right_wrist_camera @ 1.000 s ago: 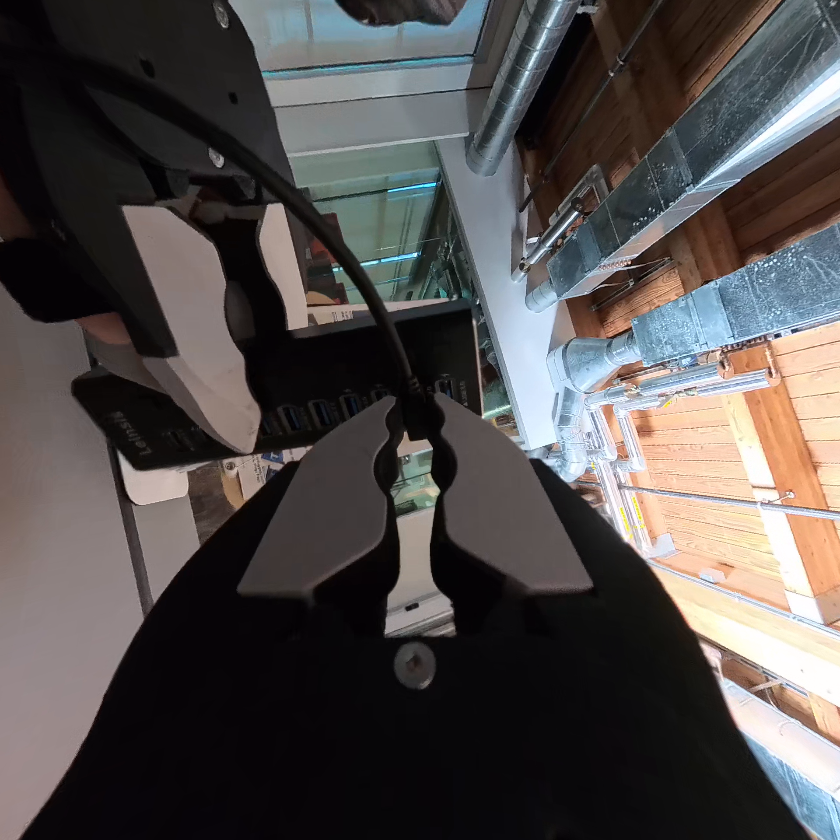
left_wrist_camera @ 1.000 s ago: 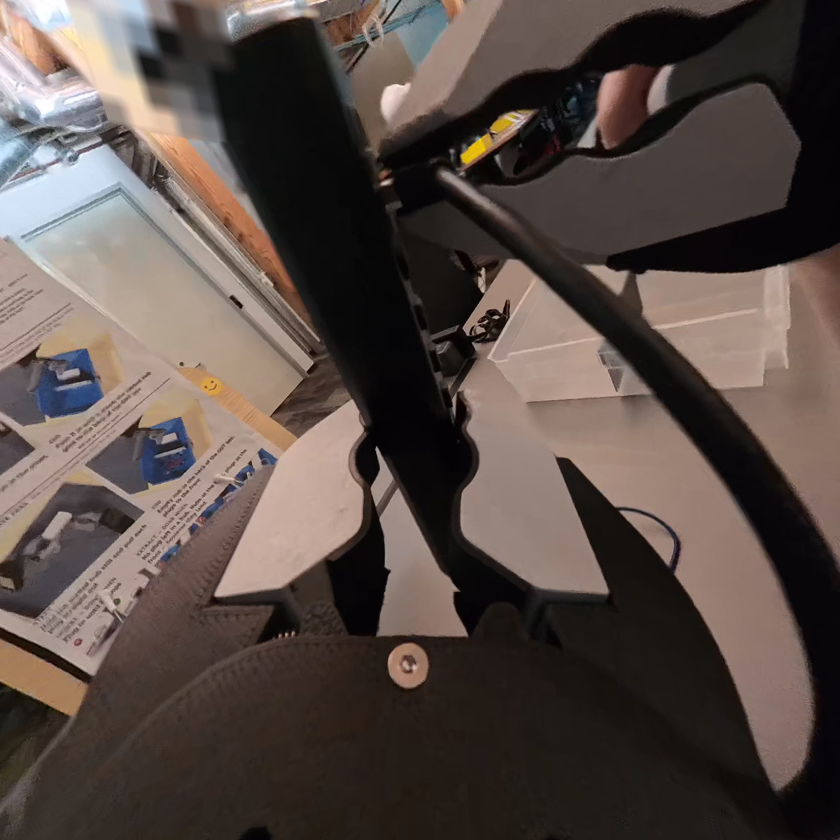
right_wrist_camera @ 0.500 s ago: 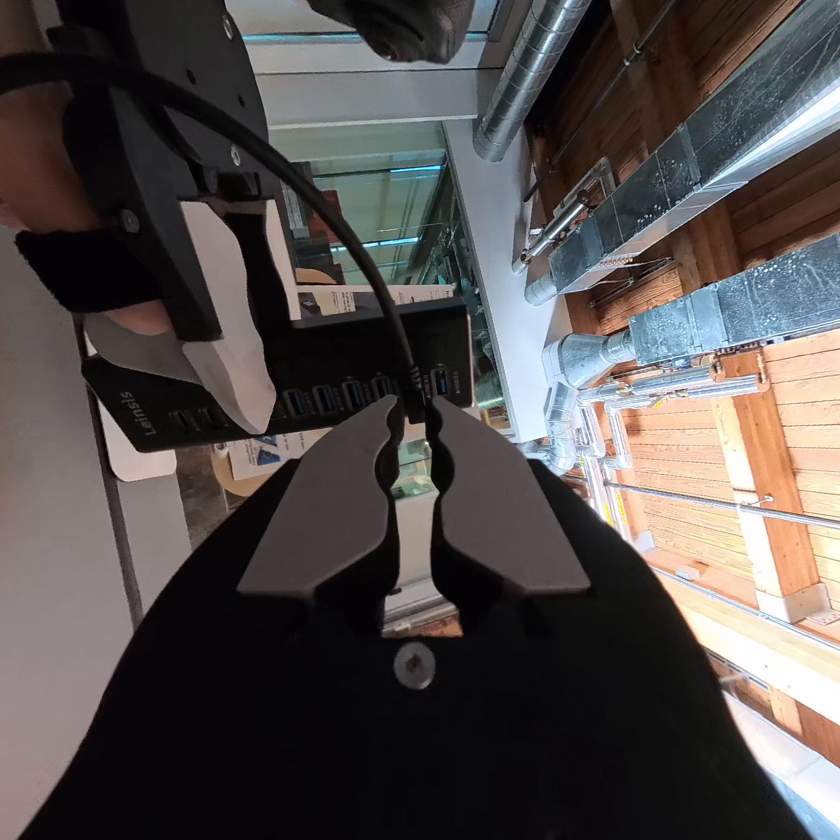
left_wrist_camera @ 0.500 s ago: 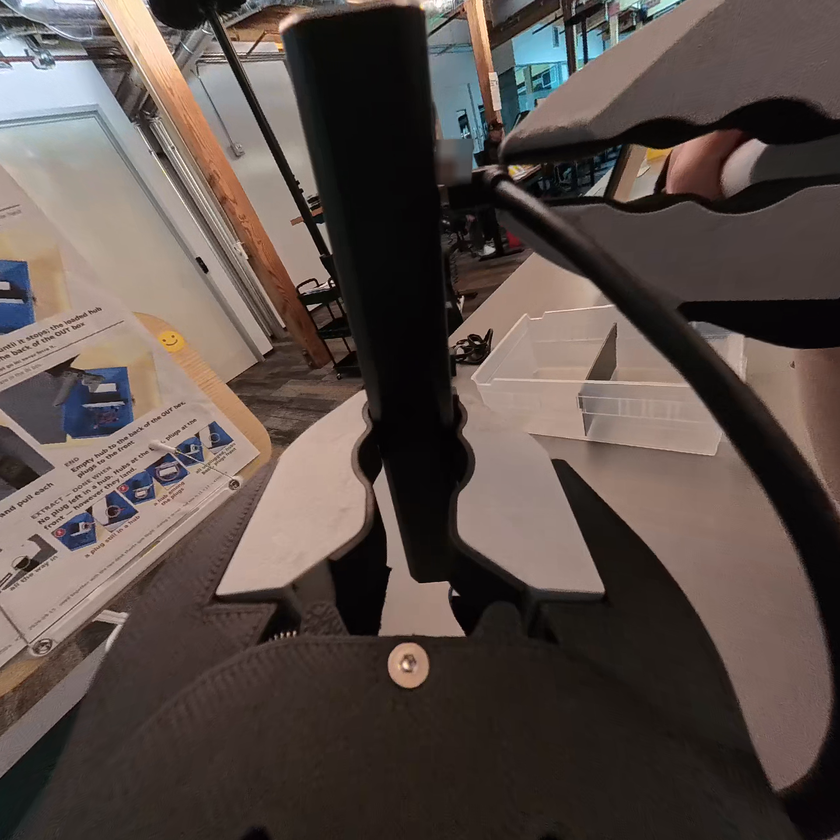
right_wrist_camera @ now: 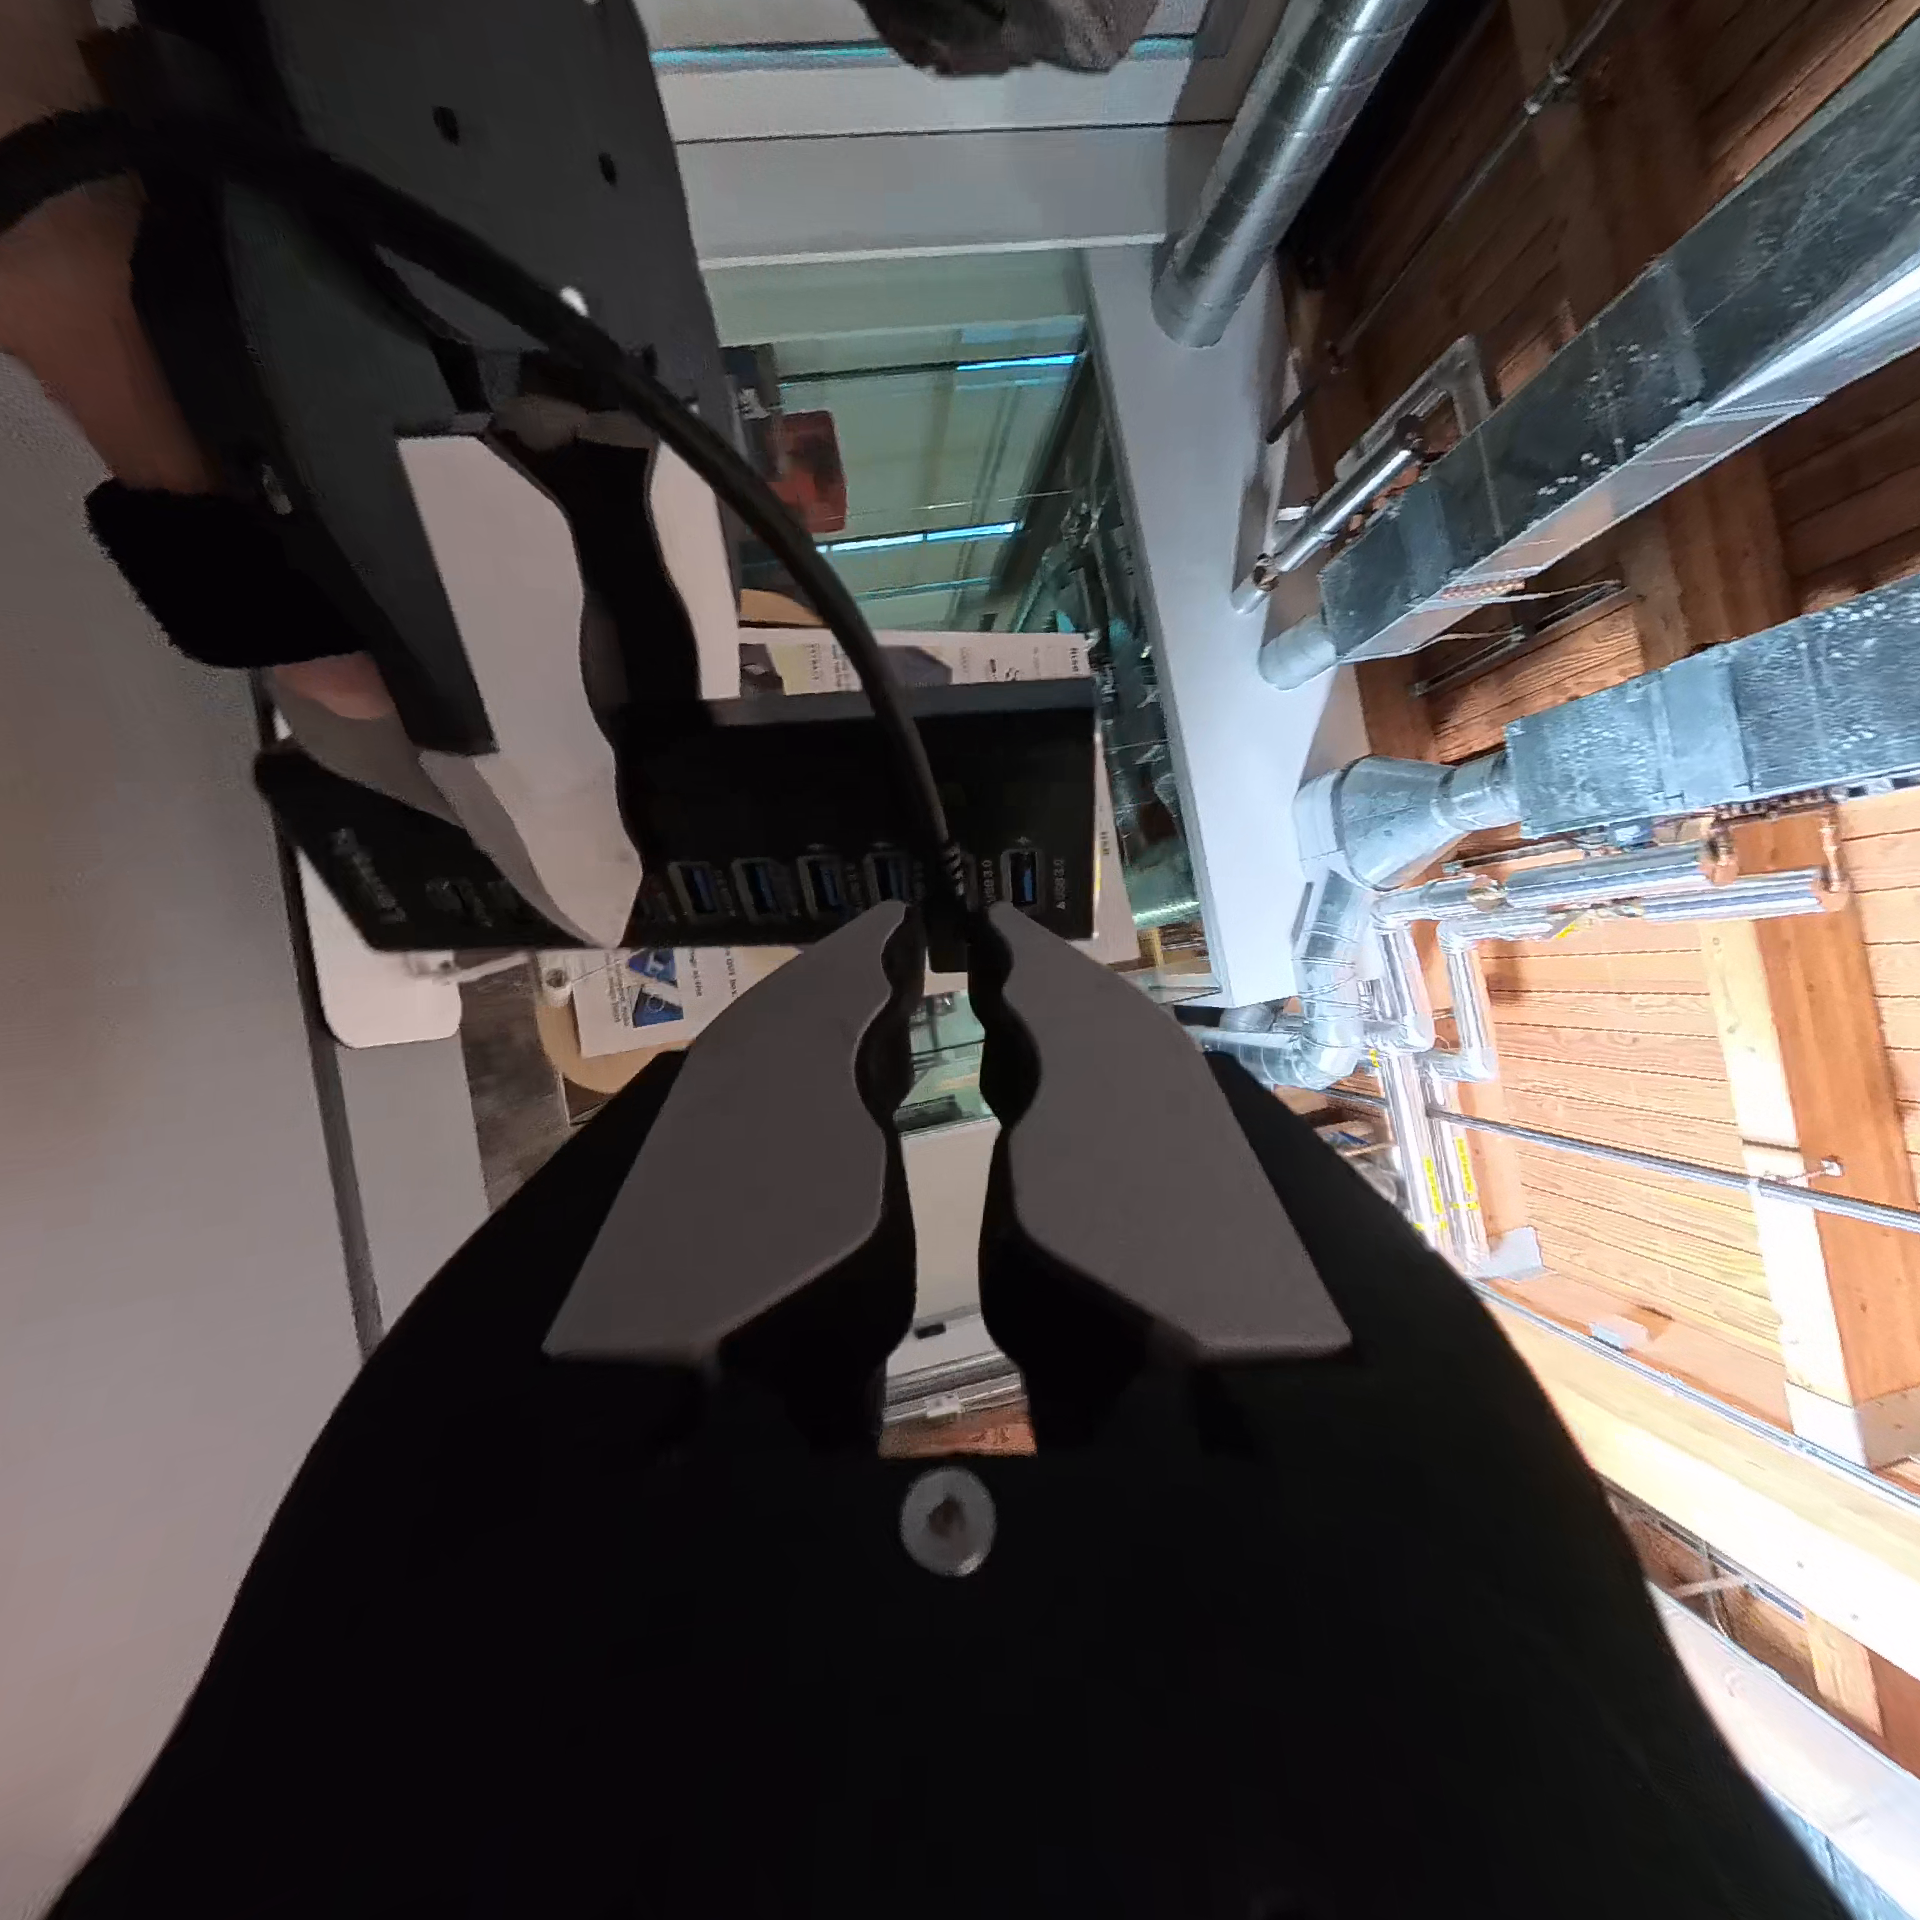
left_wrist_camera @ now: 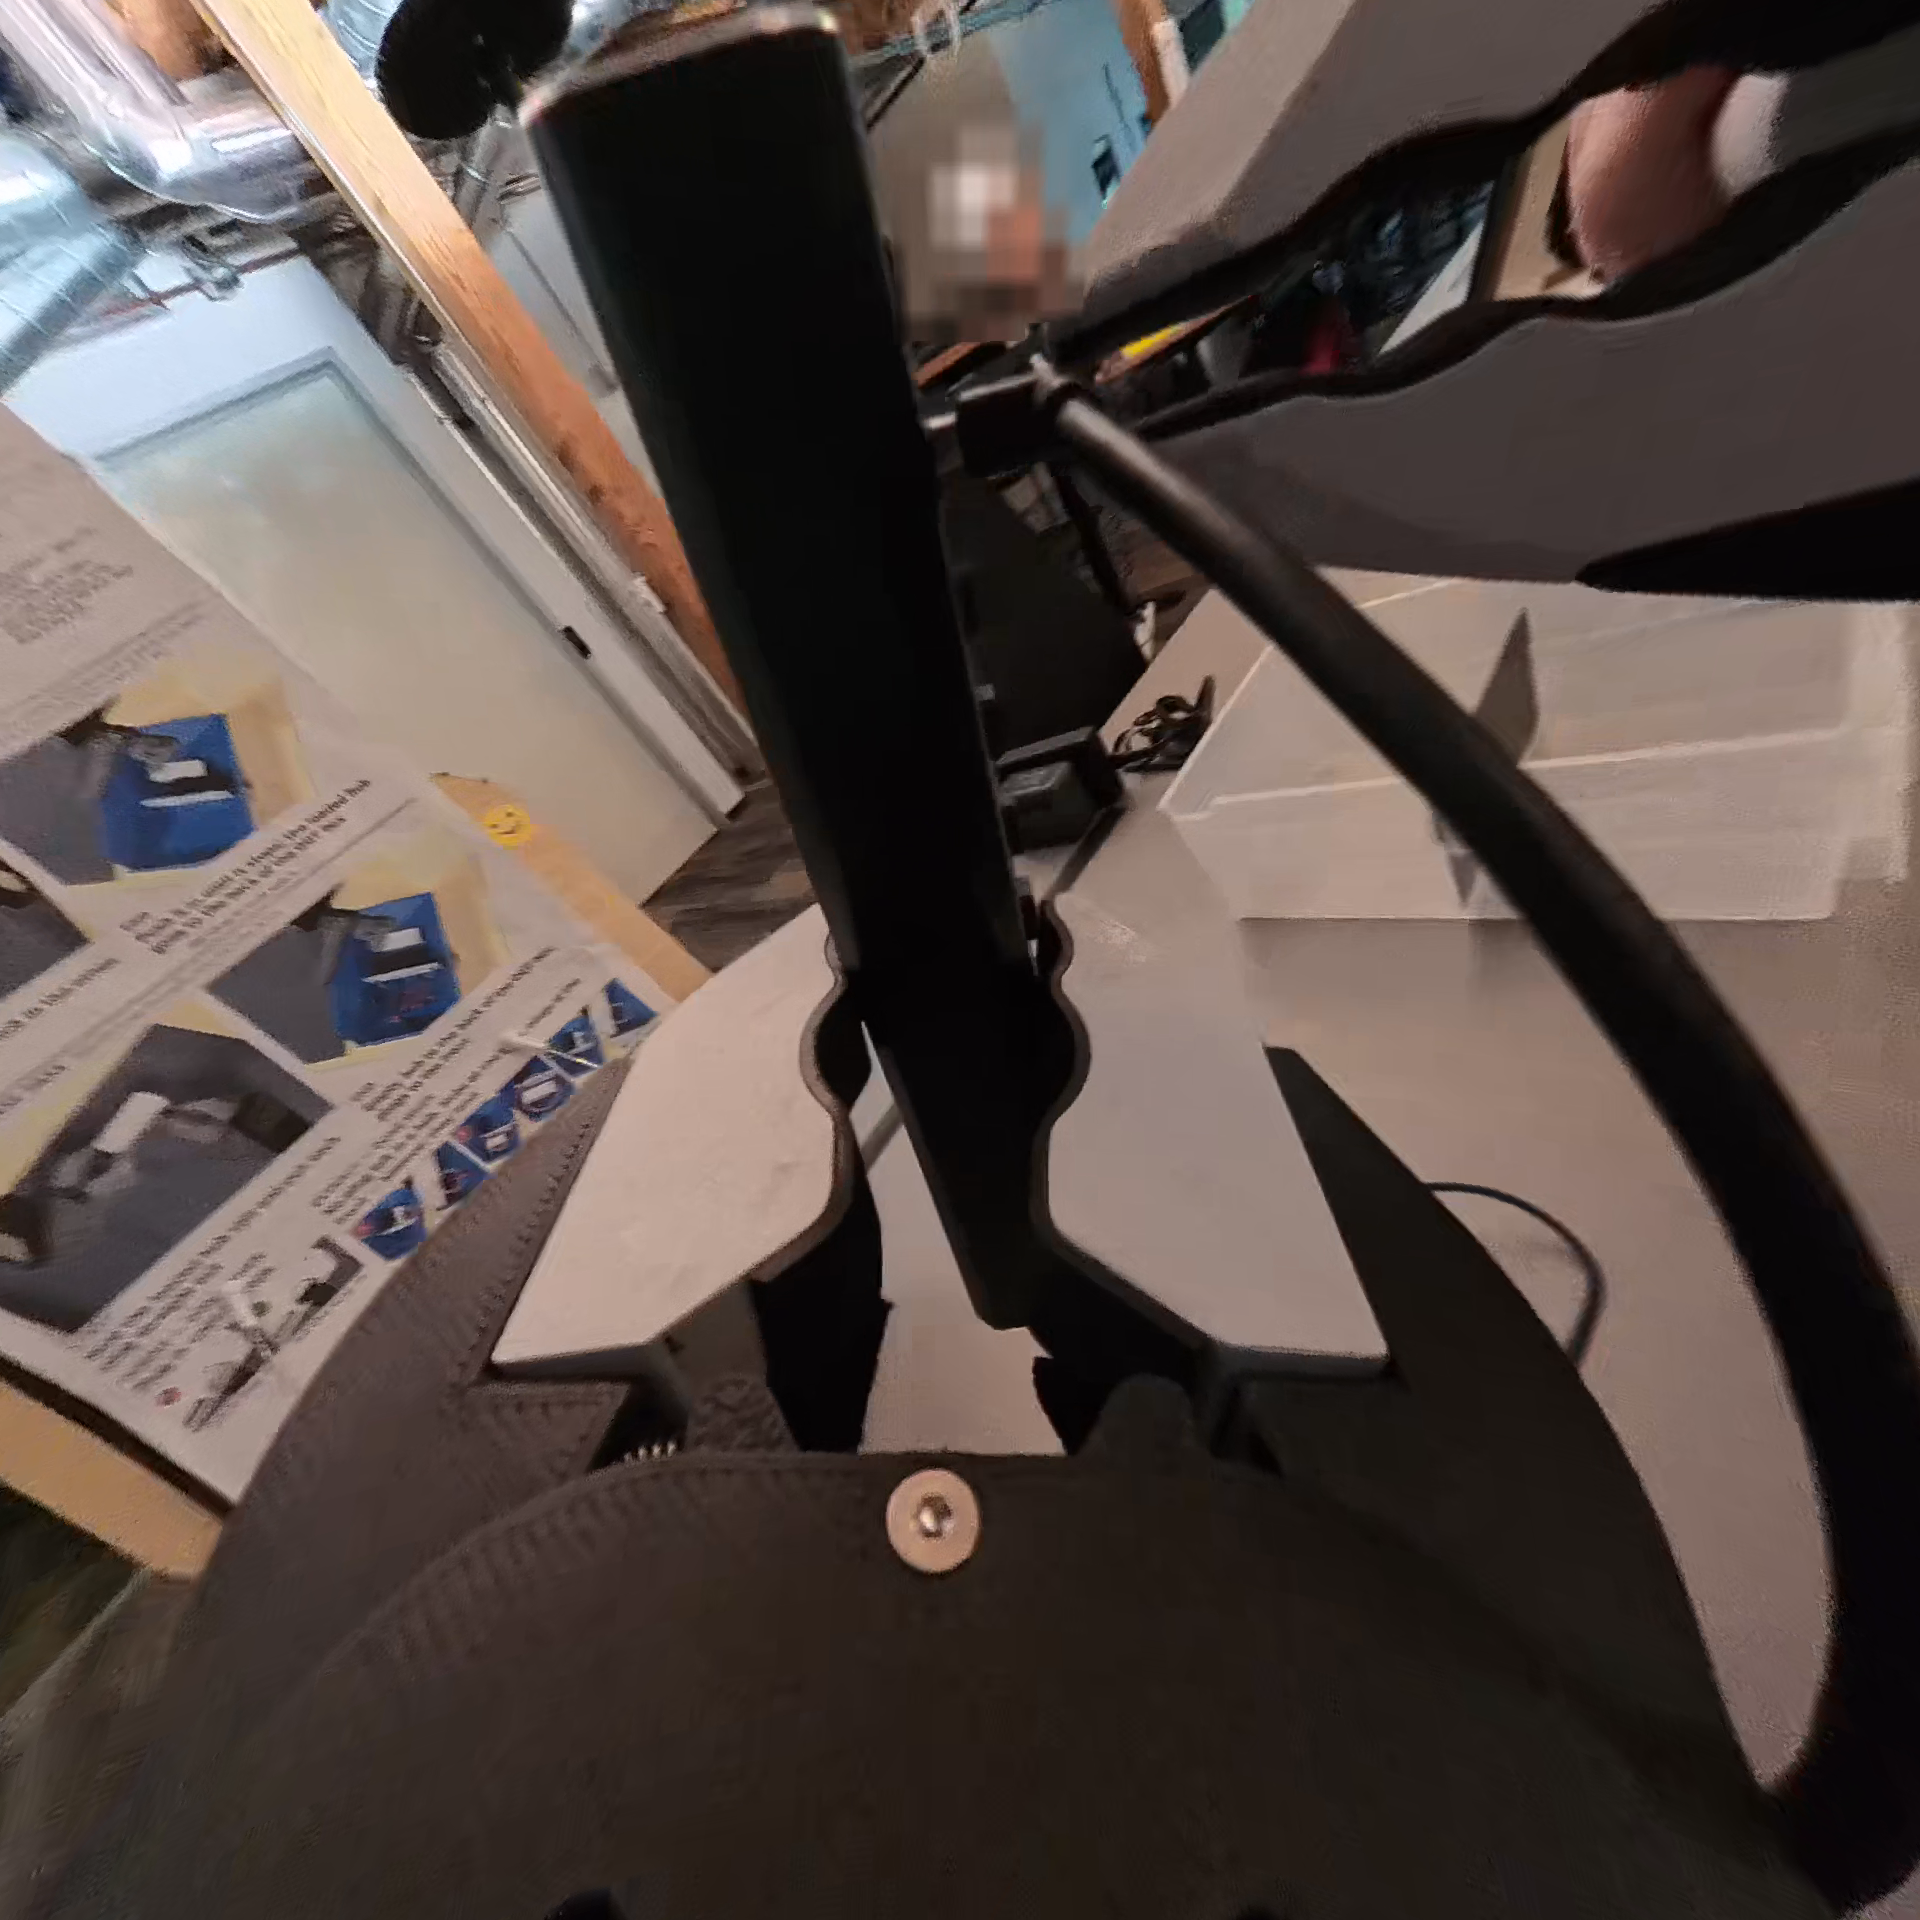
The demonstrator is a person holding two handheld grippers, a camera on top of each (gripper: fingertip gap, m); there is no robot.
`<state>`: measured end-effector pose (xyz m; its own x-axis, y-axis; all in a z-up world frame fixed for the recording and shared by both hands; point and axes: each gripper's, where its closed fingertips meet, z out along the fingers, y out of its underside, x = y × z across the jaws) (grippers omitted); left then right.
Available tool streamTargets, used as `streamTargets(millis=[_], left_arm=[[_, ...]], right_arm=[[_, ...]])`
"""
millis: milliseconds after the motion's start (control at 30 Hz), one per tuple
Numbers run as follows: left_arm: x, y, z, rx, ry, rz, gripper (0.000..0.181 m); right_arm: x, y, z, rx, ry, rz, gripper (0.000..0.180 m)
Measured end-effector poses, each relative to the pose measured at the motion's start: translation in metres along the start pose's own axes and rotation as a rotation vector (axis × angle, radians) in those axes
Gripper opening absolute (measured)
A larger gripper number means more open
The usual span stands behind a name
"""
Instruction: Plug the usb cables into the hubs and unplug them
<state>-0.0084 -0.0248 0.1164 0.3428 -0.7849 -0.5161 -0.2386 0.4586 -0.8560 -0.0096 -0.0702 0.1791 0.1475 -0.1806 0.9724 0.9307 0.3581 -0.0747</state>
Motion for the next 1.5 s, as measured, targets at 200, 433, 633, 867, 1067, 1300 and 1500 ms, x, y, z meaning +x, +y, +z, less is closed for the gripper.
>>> streamTargets(millis=[200,433,633,867,1067,1300,1500], left_arm=[[0.002,-0.004,-0.002,0.023,-0.008,0.063,0.03],[0.002,0.001,-0.004,-0.011,0.01,0.103,0.031],[-0.007,-0.007,-0.005,0.062,0.008,-0.013,0.028],[0.009,-0.014,0.004,0.158,0.085,-0.171,0.036],[0.004,-0.014,0.0,0.182,0.121,-0.248,0.03],[-0.005,-0.013,-0.006,0.145,0.063,-0.176,0.029],[-0.004,-0.016,-0.009,0.136,0.064,-0.15,0.029]], right_arm=[[0.005,-0.005,-0.002,0.02,0.028,0.028,0.008],[0.001,-0.004,0.002,0.058,0.014,0.072,0.008],[0.006,-0.012,0.0,0.078,0.076,0.016,0.008],[0.001,-0.021,0.002,0.073,0.064,-0.019,0.008],[-0.002,-0.028,0.004,0.098,0.062,-0.007,0.008],[-0.001,-0.022,0.007,0.03,0.099,-0.082,0.008],[0.004,-0.026,0.004,0.021,0.13,-0.108,0.012]])
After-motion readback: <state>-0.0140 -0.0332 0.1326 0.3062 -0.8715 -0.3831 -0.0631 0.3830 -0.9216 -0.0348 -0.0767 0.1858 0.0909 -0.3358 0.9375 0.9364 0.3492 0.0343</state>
